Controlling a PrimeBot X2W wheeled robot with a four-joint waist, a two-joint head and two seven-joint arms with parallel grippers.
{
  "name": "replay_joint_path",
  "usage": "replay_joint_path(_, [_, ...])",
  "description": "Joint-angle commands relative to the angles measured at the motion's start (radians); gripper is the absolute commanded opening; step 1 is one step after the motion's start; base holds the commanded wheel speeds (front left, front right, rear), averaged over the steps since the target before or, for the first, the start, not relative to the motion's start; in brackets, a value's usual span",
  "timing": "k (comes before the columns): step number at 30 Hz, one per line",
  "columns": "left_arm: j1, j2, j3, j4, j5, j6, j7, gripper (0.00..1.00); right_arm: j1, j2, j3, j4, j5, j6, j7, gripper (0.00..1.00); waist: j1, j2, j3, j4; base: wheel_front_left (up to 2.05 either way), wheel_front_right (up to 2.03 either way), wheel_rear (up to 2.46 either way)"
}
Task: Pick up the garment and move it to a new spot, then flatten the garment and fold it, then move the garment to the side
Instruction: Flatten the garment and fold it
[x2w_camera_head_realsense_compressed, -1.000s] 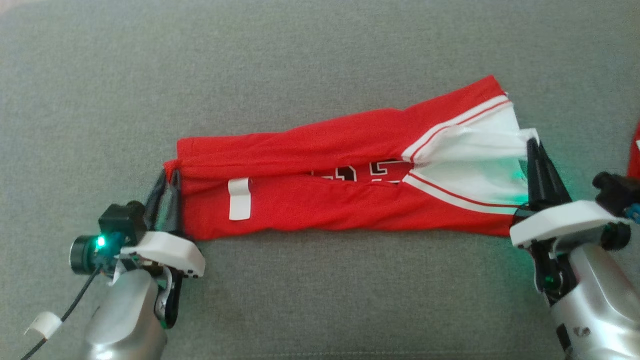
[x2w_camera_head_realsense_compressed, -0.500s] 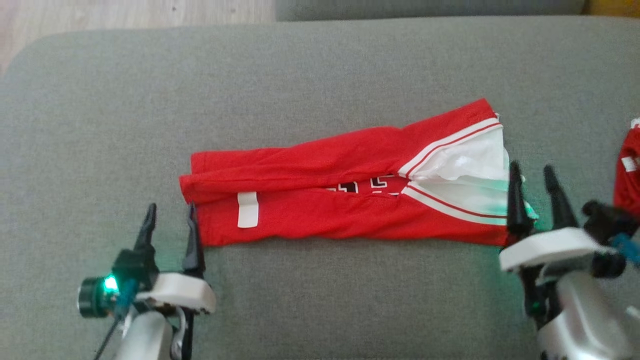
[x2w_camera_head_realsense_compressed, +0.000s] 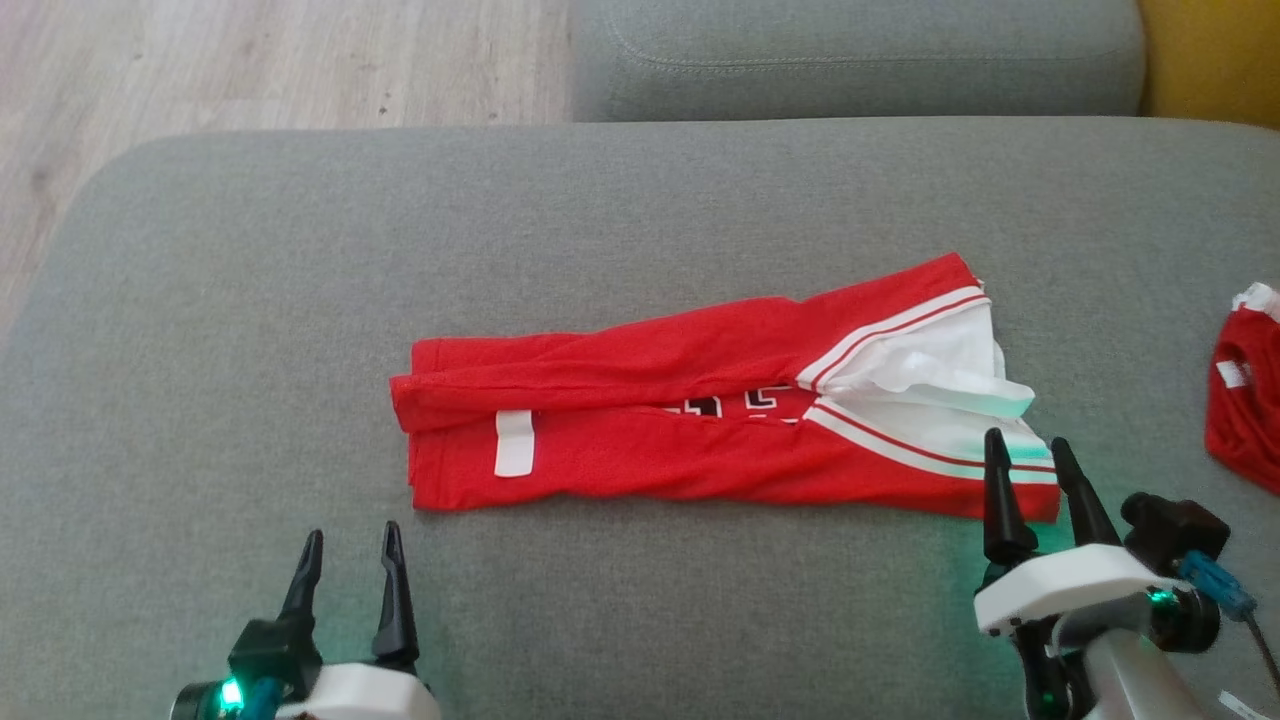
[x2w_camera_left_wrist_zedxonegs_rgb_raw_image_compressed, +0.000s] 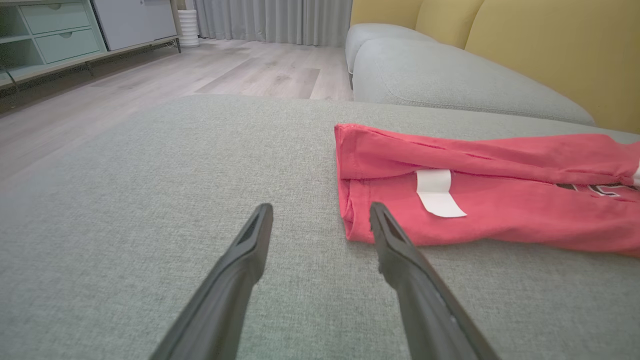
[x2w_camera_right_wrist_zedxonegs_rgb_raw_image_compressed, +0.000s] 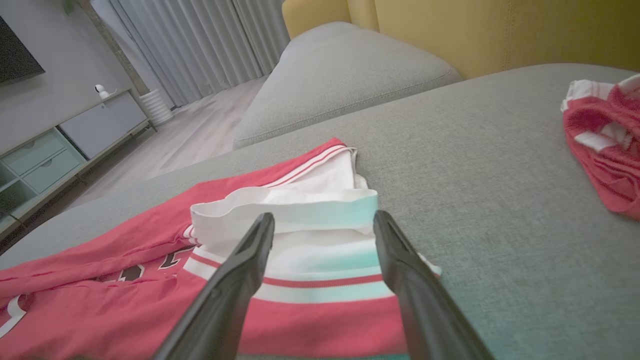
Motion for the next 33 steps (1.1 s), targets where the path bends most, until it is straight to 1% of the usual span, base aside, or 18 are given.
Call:
replay_joint_path(1, [-0.03, 0.0, 0.021, -0.037, -0.007, 0.0, -0.008, 1.0, -0.027, 0.004, 0.021, -0.021, -0.013, 0.003, -0.011, 1.0, 0.0001, -0.0001, 0.003, 0.002, 0.0, 0.0, 0.0])
replay_joint_path(4, [-0.036, 0.0, 0.009, -0.043, -0.017, 0.006, -0.008, 1.0, -0.053, 0.003, 0.024, -0.005, -0.026, 0.003, -0.011, 1.0, 0.0001, -0.0001, 0.018, 0.006, 0.0, 0.0, 0.0])
replay_joint_path(8, [-0.053, 0.0, -0.012, -0.04, -0.024, 0.004, -0.008, 1.0, -0.138, -0.029, 0.033, 0.041, -0.059, 0.003, -0.011, 1.0, 0.0001, -0.0001, 0.054, 0.008, 0.0, 0.0, 0.0])
replay_joint_path(14, [-0.086, 0.0, -0.051, -0.025, -0.052, 0.001, -0.008, 1.0, -0.295, -0.085, -0.009, 0.187, -0.11, 0.003, 0.011, 1.0, 0.0001, -0.0001, 0.116, 0.028, 0.0, 0.0, 0.0])
replay_joint_path(17, [-0.102, 0.0, -0.069, -0.013, -0.068, 0.003, -0.008, 1.0, -0.345, -0.096, -0.022, 0.276, -0.129, 0.003, 0.047, 1.0, 0.0001, -0.0001, 0.141, 0.043, 0.0, 0.0, 0.0])
replay_joint_path(20, [-0.109, 0.0, -0.067, 0.001, -0.128, 0.006, -0.008, 1.0, -0.372, -0.091, -0.002, 0.348, -0.12, 0.003, 0.088, 1.0, 0.0001, -0.0001, 0.161, 0.054, 0.0, 0.0, 0.0])
replay_joint_path(24, [-0.114, 0.0, -0.065, 0.008, -0.132, 0.009, -0.008, 1.0, -0.378, -0.074, 0.035, 0.405, -0.064, 0.003, 0.123, 1.0, 0.0001, -0.0001, 0.177, 0.058, 0.0, 0.0, 0.0])
replay_joint_path(27, [-0.115, 0.0, -0.06, 0.006, -0.134, 0.011, -0.008, 1.0, -0.367, -0.056, 0.097, 0.412, 0.014, 0.003, 0.165, 1.0, 0.0001, -0.0001, 0.183, 0.055, 0.0, 0.0, 0.0])
replay_joint_path(28, [-0.115, 0.0, -0.057, 0.006, -0.136, 0.011, -0.008, 1.0, -0.362, -0.055, 0.124, 0.411, 0.036, 0.003, 0.182, 0.66, 0.0001, -0.0001, 0.184, 0.051, 0.0, 0.0, 0.0])
replay_joint_path(29, [-0.115, 0.0, -0.052, 0.004, -0.137, 0.012, -0.008, 1.0, -0.359, -0.057, 0.148, 0.407, 0.057, 0.003, 0.195, 0.3, 0.0001, -0.0001, 0.184, 0.044, 0.0, 0.0, 0.0])
replay_joint_path(30, [-0.117, 0.0, -0.051, 0.003, -0.134, 0.012, -0.008, 1.0, -0.359, -0.064, 0.161, 0.401, 0.077, 0.003, 0.197, 0.0, 0.0001, -0.0001, 0.185, 0.038, 0.0, 0.0, 0.0])
replay_joint_path(32, [-0.118, 0.0, -0.049, 0.002, -0.136, 0.014, -0.008, 1.0, -0.36, -0.076, 0.171, 0.398, 0.091, 0.003, 0.193, 0.0, 0.0001, -0.0001, 0.183, 0.032, 0.0, 0.0, 0.0])
replay_joint_path(33, [-0.118, 0.0, -0.048, 0.001, -0.136, 0.014, -0.008, 1.0, -0.364, -0.091, 0.176, 0.392, 0.1, 0.003, 0.176, 0.0, 0.0001, -0.0001, 0.182, 0.026, 0.0, 0.0, 0.0])
